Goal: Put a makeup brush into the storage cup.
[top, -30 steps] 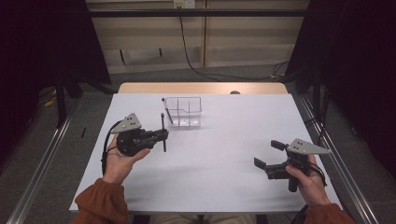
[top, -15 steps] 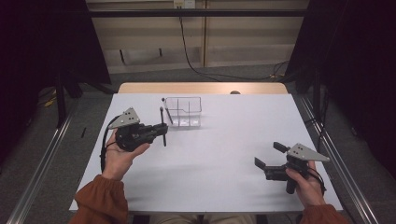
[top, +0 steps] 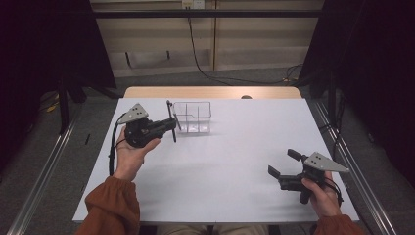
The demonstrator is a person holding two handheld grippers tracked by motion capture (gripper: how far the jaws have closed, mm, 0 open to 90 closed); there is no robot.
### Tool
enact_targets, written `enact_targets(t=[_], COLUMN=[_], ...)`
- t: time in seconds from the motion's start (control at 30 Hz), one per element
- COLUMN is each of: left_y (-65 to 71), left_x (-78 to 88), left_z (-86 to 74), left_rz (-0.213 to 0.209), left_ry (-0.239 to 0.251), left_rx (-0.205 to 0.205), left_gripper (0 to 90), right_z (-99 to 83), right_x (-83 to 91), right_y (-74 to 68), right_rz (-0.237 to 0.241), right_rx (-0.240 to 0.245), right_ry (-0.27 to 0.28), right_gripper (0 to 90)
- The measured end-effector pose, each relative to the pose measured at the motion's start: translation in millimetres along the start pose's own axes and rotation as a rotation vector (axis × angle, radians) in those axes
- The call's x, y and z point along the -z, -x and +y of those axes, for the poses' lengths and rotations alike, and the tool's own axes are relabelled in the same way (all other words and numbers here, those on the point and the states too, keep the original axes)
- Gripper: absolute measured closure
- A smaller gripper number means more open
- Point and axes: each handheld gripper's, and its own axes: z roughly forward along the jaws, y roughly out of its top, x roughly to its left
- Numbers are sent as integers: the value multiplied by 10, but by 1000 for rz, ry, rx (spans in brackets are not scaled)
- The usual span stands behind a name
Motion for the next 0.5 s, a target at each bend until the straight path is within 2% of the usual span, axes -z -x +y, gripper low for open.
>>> enact_targets(t=[0.23,0.4,0.5], left_y=[-37,-60,-82], left_x=[-120,-239,-276], left_z=[86,127,152], left_rz=[33,57,58], left_ry=[16,-7,20], left_rx=[4,-25,-10], left_gripper=[841,841,841], right_z=[5,5,3], right_x=[6,5,9], right_y=[-5,-12,-23], right_rz=[6,9,13], right_rx=[1,-3,0], right_ry=[8,10,5], right_gripper=[11,11,11])
